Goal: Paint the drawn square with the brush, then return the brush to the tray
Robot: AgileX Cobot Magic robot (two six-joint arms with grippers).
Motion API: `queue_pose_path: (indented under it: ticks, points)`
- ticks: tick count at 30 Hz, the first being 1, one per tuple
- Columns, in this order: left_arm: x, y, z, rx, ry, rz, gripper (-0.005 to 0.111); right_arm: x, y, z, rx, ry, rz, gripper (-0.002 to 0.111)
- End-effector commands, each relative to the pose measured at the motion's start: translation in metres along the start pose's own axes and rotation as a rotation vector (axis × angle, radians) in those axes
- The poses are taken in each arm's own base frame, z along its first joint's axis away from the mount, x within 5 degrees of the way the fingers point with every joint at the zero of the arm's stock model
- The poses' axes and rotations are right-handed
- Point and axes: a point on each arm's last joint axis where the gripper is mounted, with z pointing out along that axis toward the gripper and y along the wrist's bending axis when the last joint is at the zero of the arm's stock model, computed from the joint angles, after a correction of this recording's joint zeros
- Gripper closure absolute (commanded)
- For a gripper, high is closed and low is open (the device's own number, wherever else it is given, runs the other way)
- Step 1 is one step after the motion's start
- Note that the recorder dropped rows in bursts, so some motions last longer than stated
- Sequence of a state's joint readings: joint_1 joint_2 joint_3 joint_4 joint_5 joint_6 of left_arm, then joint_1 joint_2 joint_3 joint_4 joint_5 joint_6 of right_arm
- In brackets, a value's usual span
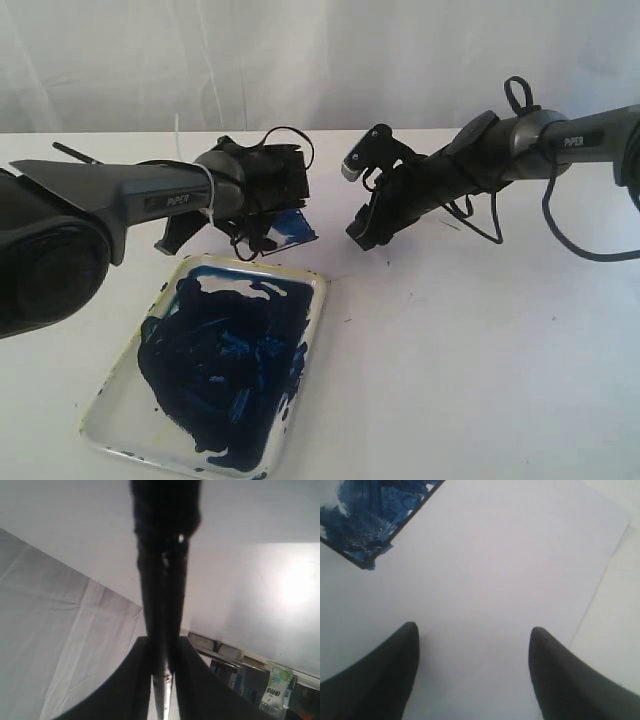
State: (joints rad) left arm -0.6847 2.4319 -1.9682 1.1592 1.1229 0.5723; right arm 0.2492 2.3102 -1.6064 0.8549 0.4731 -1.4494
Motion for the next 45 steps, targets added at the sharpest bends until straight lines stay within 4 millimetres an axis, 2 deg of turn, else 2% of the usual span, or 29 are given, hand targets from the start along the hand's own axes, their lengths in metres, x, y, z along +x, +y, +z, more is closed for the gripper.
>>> queue_pose_path:
  ticks: [1,7,13,21,38,45]
  points:
    - [0.012,-0.001,-0.005,0.021,0.100,-0.017,0.107,0.010,0.004,0.008,-0.015,0.039,-0.035,0.048]
    - [0.011,-0.002,-0.007,0.022,0.094,-0.040,0.107,0.010,0.003,0.008,-0.013,0.039,-0.035,0.048]
    - [0.003,-0.004,-0.018,0.011,0.074,-0.037,0.107,0.010,0.003,0.008,-0.013,0.039,-0.035,0.048]
    - [0.003,-0.004,-0.018,0.011,0.074,-0.037,0.107,0.010,0.003,0.008,-0.013,0.039,-0.035,0.048]
    - [0.023,0.001,0.018,0.045,0.072,-0.116,0.107,0.010,0.004,0.008,-0.016,0.039,-0.033,0.048]
    - [0.006,0.003,-0.003,-0.020,0.016,-0.089,0.107,0.010,0.003,0.008,-0.008,0.038,-0.033,0.048]
